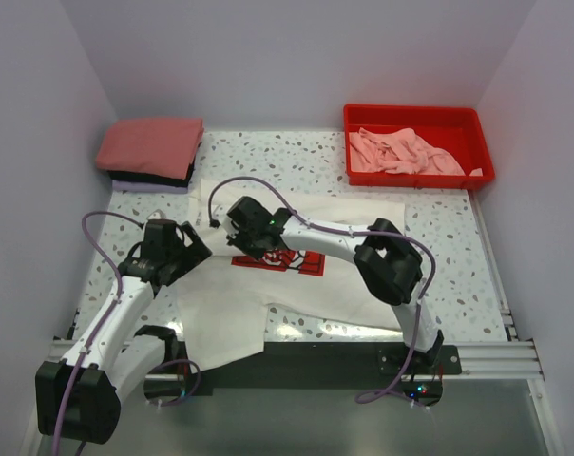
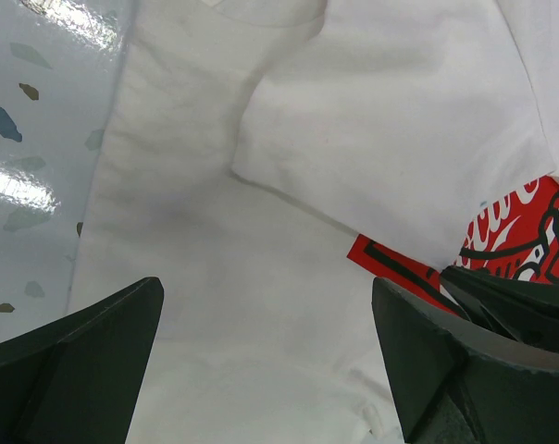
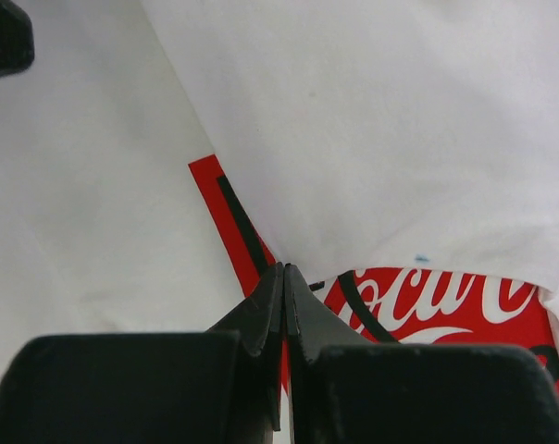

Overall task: Fold and stack the t-shirts
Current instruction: Fold the tshirt

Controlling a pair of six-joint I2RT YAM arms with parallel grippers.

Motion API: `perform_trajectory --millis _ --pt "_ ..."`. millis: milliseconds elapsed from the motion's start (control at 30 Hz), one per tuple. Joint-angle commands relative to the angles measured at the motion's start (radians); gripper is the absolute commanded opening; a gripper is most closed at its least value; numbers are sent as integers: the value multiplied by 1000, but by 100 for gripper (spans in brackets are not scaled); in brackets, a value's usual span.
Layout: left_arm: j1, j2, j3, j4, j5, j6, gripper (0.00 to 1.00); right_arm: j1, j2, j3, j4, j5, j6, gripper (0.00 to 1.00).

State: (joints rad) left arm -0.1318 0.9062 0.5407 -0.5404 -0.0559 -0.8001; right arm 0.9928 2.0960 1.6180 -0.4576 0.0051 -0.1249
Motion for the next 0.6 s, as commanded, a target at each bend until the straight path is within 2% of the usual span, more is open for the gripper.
perform_trajectory --millis 0,567 --pt "6 -3 2 25 10 18 100 0 -79 -35 -35 -8 -25 0" --pt "6 -4 1 16 8 18 100 0 -111 -138 20 -56 5 0"
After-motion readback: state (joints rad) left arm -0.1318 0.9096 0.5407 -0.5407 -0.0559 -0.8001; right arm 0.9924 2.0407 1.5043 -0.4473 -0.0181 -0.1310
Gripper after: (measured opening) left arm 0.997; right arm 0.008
